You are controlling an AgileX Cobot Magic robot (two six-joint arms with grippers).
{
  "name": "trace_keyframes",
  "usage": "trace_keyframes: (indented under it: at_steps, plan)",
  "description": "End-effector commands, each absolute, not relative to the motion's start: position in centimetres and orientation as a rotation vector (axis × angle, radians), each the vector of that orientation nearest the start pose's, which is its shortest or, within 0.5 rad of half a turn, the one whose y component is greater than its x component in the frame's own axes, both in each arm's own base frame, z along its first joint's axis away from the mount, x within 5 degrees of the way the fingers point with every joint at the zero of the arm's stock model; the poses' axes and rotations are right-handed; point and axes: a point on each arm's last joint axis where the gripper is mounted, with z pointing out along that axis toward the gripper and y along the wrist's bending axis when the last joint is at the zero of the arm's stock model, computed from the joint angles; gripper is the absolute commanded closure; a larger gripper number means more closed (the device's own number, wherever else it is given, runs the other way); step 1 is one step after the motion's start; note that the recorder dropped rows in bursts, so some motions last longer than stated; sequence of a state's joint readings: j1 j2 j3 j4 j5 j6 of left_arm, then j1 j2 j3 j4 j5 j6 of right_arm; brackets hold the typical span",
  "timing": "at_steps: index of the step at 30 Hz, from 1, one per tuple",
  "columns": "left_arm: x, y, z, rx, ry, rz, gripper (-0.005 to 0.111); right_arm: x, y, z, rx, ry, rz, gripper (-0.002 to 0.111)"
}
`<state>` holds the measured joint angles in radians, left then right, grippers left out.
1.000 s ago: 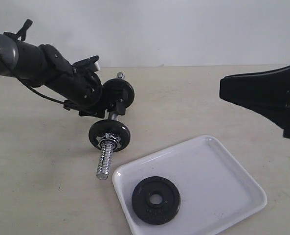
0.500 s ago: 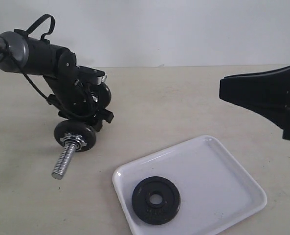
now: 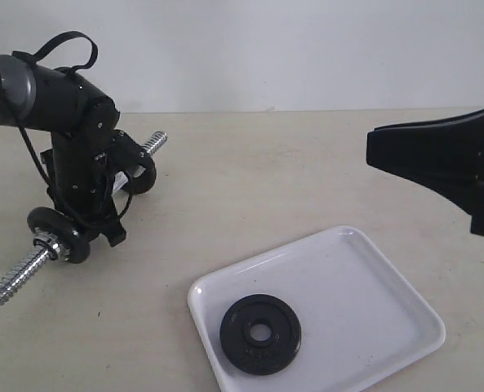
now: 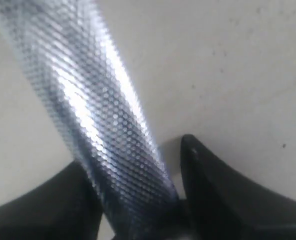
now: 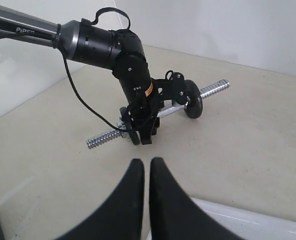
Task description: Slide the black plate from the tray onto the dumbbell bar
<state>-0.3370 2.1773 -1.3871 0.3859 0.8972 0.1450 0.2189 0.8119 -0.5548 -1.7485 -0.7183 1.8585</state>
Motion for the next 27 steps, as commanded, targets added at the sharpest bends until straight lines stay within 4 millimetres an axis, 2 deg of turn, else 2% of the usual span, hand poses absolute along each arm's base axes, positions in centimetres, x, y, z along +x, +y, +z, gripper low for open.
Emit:
trace_keyframes:
  at_steps: [1,6,11,17,27]
  plan:
    - [34.6,-9.8,5.2,1.189,3.144,0.411,0.066,13.5,9.0,31.3,-0.638,1.782,0.838,0.108]
    - [33.3,-9.8,4.7,1.182,3.202,0.338,0.071,13.6,9.0,31.2,-0.636,1.788,0.838,0.108]
    - [32.6,-10.3,4.7,1.093,3.301,0.221,0.087,14.2,9.1,30.7,-0.637,1.819,0.841,0.108]
    - [32.5,-11.1,4.6,0.987,3.317,0.086,0.102,15.0,9.3,29.9,-0.645,1.856,0.841,0.108]
    - [32.7,-11.2,4.5,1.013,3.288,0.065,0.102,15.4,9.4,29.6,-0.657,1.869,0.835,0.108]
